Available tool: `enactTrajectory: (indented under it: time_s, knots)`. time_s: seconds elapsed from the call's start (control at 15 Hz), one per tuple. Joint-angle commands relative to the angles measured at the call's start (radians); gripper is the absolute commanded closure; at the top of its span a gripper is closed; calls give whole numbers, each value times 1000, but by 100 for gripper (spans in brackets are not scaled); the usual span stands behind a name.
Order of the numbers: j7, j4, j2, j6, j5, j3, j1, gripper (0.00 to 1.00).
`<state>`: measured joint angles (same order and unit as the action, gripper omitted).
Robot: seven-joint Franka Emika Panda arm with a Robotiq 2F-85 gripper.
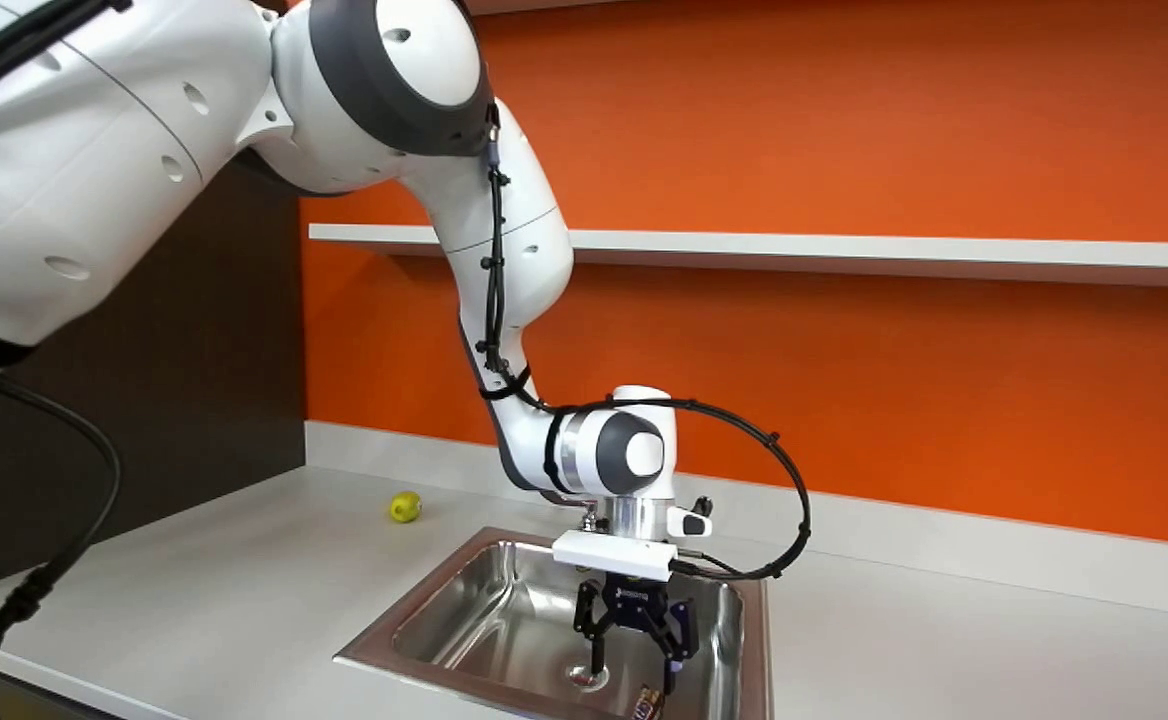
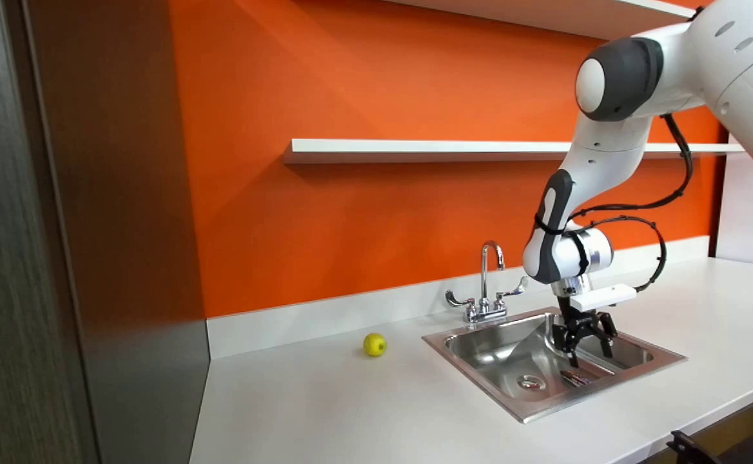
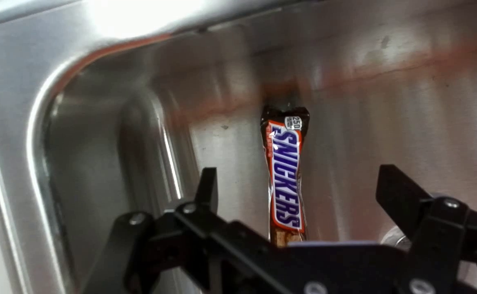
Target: Remove the packet from the sink
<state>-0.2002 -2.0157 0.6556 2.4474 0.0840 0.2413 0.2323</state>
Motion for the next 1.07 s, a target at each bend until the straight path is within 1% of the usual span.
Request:
enactTrajectory:
  time_s: [0.0,0.27,1.0]
  knots:
    - [25,5,10,26,11,-16,21,0]
    - [37,25,48,42,4,-17,25,0]
    - [117,99,148,65,8,-1,9,0]
